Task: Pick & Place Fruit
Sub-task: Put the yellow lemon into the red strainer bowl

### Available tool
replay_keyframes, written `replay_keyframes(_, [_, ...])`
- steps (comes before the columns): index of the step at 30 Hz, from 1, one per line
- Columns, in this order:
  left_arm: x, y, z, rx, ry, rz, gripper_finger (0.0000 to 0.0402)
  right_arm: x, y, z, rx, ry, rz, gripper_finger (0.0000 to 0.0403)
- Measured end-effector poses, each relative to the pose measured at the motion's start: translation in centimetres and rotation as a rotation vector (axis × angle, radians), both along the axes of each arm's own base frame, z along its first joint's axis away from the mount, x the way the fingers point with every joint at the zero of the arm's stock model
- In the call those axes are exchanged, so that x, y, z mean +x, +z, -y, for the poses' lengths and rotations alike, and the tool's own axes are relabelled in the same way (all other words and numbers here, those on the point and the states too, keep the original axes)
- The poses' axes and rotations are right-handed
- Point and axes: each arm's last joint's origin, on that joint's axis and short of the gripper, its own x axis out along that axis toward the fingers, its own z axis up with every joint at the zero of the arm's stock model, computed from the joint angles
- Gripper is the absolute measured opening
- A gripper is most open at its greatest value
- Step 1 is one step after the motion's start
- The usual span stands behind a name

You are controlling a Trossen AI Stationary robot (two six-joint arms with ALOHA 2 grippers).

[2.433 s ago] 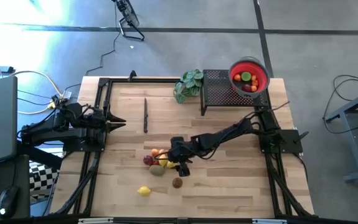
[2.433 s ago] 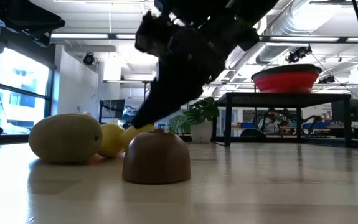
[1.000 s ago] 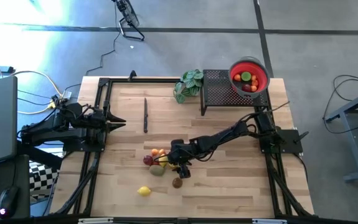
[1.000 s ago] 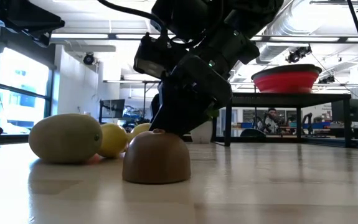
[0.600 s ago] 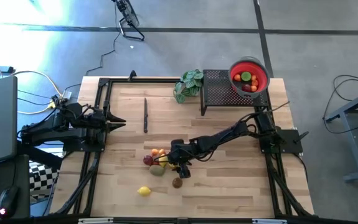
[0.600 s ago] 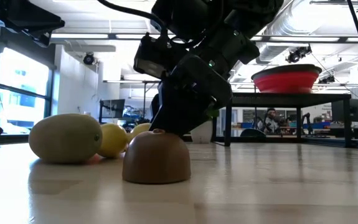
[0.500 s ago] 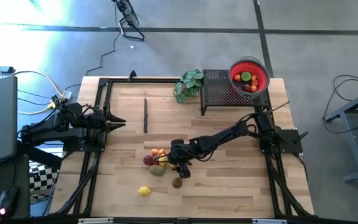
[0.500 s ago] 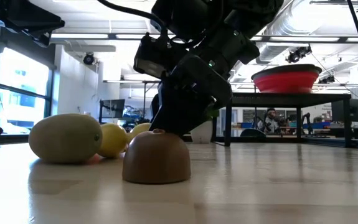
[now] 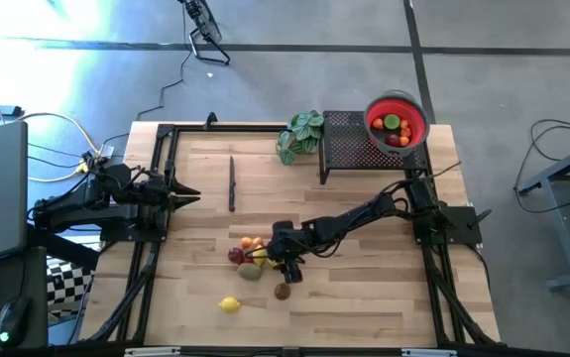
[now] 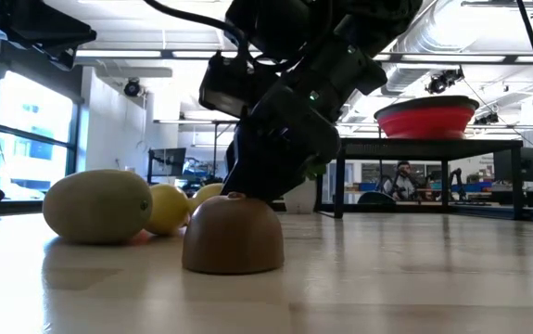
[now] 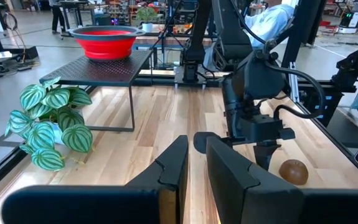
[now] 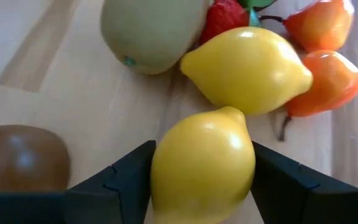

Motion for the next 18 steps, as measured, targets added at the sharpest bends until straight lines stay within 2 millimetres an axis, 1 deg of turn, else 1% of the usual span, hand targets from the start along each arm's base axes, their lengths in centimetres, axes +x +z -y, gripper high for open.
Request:
replay_keyframes(9, [0.0,0.0,0.0,0.0,0.0,0.0,0.0054,0.01,0.0,0.03,-0.003,-0.01,0.0,0.0224])
replay_keyframes(18, [0.0,0.0,0.0,0.0,0.0,0.0,0.0054,0.0,-0.05,0.26,0.086,-0.126,-0.033,0.0226])
